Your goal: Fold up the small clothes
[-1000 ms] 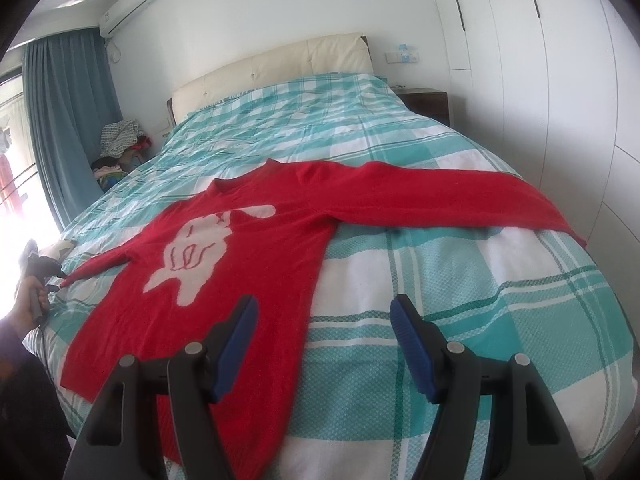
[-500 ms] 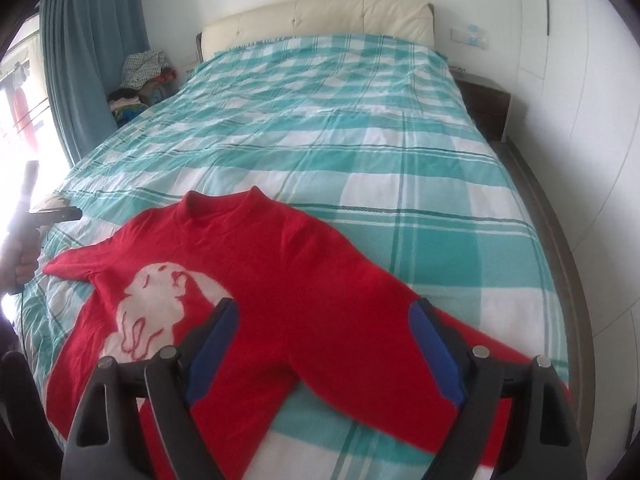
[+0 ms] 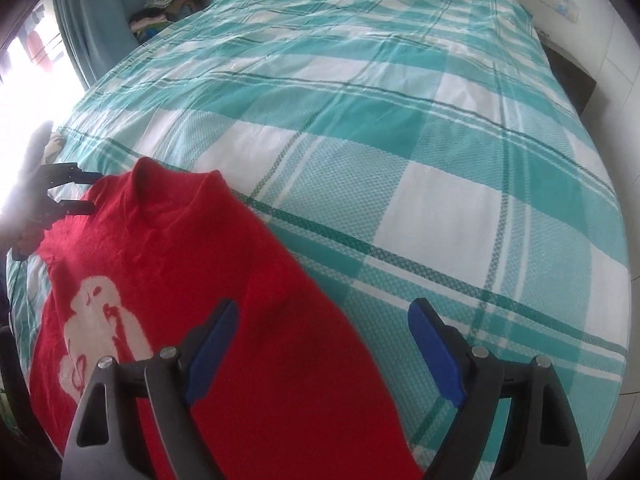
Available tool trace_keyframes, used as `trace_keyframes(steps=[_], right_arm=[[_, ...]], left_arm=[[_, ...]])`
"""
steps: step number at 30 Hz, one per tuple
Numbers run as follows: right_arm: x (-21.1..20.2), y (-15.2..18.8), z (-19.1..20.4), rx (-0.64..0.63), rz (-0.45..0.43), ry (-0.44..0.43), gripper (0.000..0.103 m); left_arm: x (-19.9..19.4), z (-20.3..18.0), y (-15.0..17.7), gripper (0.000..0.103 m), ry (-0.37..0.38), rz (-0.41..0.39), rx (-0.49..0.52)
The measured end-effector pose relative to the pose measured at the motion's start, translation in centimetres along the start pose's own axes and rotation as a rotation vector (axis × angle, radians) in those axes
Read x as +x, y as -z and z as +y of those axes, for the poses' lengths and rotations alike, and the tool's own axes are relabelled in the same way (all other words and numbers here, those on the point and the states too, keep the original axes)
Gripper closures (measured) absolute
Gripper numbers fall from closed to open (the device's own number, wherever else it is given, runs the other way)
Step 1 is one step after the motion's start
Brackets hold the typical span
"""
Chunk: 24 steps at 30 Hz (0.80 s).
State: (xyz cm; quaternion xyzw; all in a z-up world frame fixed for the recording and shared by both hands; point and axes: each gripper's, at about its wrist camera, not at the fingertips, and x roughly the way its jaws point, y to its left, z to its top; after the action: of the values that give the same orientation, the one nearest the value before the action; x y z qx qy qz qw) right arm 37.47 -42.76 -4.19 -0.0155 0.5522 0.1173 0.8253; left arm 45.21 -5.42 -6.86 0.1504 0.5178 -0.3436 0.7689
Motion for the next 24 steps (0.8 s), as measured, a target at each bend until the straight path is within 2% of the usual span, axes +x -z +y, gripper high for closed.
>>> trace_keyframes(steps=[1, 2, 3, 4, 7, 9, 12, 15, 16, 17, 18, 19, 20, 21, 24], right_arm=[[0.6, -0.2, 0.5, -0.014, 0.024, -0.033, 0.039], [1.1, -0.3, 1.0, -0.036, 0.051, -0.035, 0.075], [1.2, -0.2, 1.7, -0.064, 0.055, 0.019, 0.093], [1.0, -0.2, 2.4, -0.094, 0.043, 0.07, 0.098], [-0.6, -0.5, 4.0, -0.149, -0.053, 0.264, 0.098], [-0.9, -0.7, 4.4, -0.15, -0.092, 0.346, 0.099], [0.5, -0.8, 3.5, -0.113, -0.067, 0.384, 0.099], [2.0, -0.3, 2.2, -0.062, -0.042, 0.361, 0.098], [1.9, -0.1, 1.8, -0.038, -0.05, 0.339, 0.095], [1.6, 0.0, 1.4, -0.011, -0.06, 0.308, 0.085], [1.1, 0.0, 1.0, 0.016, -0.068, 0.282, 0.076], [0.1, 0.3, 0.6, 0.041, -0.087, 0.262, 0.053], [-1.3, 0.6, 0.3, 0.057, -0.125, 0.25, 0.043], [-2.9, 1.0, -0.1, 0.07, -0.166, 0.252, 0.043], [-8.0, 3.0, -1.8, 0.159, -0.263, 0.287, 0.04]], left_arm=[[-0.1, -0.5, 0.0, 0.097, -0.047, -0.017, 0.024], [-0.4, -1.0, 0.0, 0.098, -0.101, -0.044, 0.046], [-0.8, -1.3, -0.1, 0.099, -0.138, -0.071, 0.051], [-1.4, -1.5, -0.3, 0.1, -0.174, -0.107, 0.045], [-2.6, -0.9, -1.3, 0.1, -0.257, -0.201, -0.002], [-2.0, 0.2, -2.0, 0.1, -0.278, -0.206, -0.046], [0.1, 1.0, -1.8, 0.102, -0.334, -0.183, -0.066], [1.6, 1.8, -1.1, 0.098, -0.343, -0.177, -0.103], [1.6, 2.0, -1.0, 0.093, -0.342, -0.182, -0.123], [1.3, 2.1, -1.0, 0.088, -0.34, -0.19, -0.144], [0.8, 2.2, -1.0, 0.071, -0.332, -0.197, -0.165], [0.1, 2.2, -0.8, 0.05, -0.331, -0.211, -0.182], [-0.9, 2.2, -0.5, 0.044, -0.339, -0.236, -0.193], [-1.9, 2.1, -0.2, 0.037, -0.35, -0.261, -0.204], [-5.4, 2.5, 1.3, 0.034, -0.336, -0.3, -0.266]])
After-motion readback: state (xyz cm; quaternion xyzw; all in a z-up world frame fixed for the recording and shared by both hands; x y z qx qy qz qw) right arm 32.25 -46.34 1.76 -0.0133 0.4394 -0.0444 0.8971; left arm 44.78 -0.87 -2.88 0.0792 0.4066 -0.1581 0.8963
